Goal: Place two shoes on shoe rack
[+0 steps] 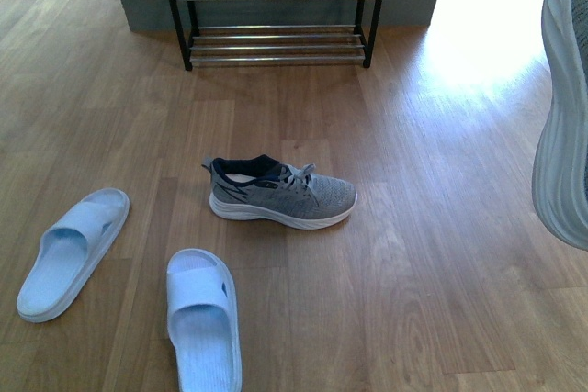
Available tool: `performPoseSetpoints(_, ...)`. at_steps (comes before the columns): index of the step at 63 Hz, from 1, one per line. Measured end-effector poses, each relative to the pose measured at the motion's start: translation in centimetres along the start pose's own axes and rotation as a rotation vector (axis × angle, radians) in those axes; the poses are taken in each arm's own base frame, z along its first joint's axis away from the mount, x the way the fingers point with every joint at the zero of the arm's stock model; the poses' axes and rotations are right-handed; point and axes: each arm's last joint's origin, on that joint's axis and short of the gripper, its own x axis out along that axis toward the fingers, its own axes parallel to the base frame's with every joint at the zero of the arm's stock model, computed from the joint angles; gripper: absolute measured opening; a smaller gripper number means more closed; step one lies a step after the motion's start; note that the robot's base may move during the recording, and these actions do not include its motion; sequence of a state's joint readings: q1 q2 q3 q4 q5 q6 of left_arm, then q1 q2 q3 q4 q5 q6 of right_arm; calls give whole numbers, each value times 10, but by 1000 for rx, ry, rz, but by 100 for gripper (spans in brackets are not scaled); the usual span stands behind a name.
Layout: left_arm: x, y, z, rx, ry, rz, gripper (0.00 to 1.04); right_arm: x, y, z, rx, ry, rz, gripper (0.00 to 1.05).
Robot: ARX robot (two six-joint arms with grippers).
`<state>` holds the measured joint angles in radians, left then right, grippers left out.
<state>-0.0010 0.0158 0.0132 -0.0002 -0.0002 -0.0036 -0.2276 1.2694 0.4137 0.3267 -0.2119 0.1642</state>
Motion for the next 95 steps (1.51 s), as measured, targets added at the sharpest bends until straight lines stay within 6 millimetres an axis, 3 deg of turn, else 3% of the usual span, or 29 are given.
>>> performPoseSetpoints(86, 0, 0, 0, 0, 0, 0, 95, 0, -1, 0, 3, 0, -5, 2)
performPoseSetpoints(95, 11, -1, -1, 48, 316, 216, 95, 0, -1, 0, 3, -1, -6, 2)
